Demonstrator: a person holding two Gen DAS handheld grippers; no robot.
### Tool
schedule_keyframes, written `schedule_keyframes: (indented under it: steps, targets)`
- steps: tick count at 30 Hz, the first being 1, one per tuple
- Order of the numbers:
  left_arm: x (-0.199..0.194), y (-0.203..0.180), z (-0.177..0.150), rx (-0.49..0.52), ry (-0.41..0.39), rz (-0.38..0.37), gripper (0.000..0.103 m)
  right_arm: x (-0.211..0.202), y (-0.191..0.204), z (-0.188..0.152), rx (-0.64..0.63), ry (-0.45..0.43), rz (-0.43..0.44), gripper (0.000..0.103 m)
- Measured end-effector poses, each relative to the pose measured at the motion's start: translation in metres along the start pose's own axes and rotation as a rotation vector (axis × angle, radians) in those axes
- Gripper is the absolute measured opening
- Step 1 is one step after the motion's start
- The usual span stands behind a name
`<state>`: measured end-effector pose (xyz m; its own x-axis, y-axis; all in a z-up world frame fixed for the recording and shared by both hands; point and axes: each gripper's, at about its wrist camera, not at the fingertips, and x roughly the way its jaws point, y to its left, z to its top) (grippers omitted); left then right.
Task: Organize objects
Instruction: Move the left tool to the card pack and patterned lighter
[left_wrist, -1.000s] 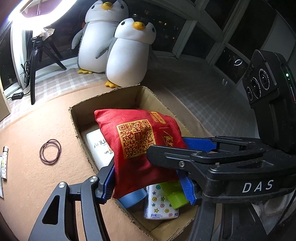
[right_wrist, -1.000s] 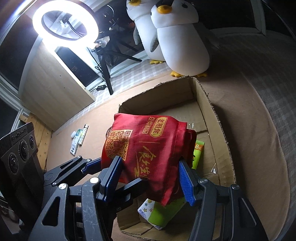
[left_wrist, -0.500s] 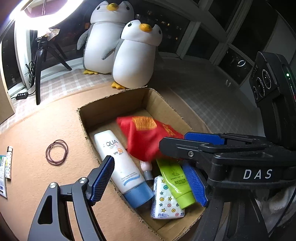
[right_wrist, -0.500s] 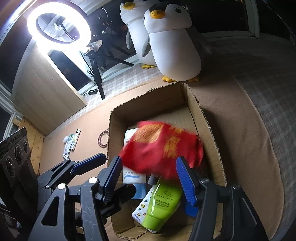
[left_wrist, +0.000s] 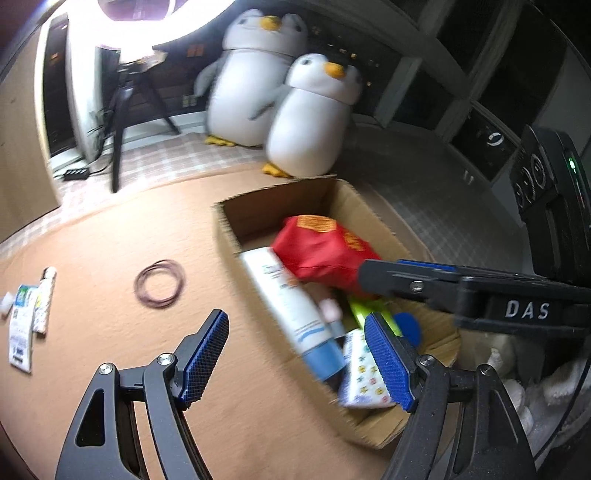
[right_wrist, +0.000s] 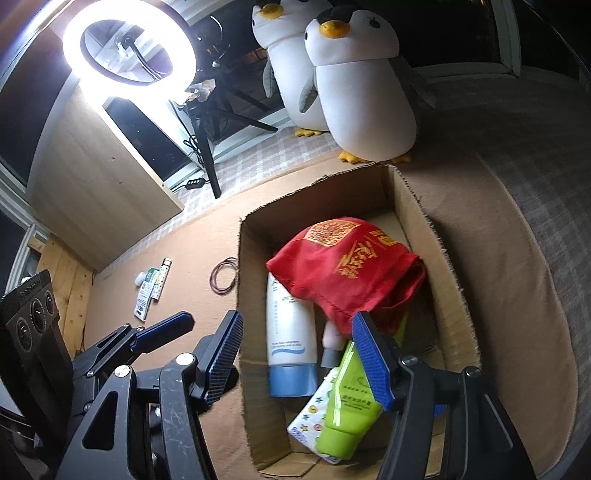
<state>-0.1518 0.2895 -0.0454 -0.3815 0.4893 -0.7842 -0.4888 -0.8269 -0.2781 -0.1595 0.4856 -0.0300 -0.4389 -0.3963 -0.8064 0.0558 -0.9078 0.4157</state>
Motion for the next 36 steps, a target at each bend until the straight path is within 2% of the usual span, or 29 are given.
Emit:
schedule_keyframes:
  steps: [8,18,23,28,36]
  targets:
    - [-0.033,0.07,-0.018,-0.09,-0.014,0.098,0.079,0.01,0.025,-0.006,-0.005,0.017,0.044,0.058]
    - [-0.073,0.19,-0.048,-0.218,-0.02,0.275,0.079,0.026,0.07,-0.019,-0.058,0.048,0.073,0.058]
    - [-0.078,0.243,-0.058,-0.25,0.005,0.33,0.079,0.036,0.09,-0.031,-0.074,0.076,0.094,0.058]
    - [-0.07,0.272,-0.061,-0.215,0.064,0.364,0.079,0.051,0.106,-0.043,-0.082,0.119,0.114,0.058]
    - [-0.048,0.295,-0.053,-0.187,0.106,0.388,0.079,0.054,0.113,-0.057,-0.074,0.144,0.119,0.058]
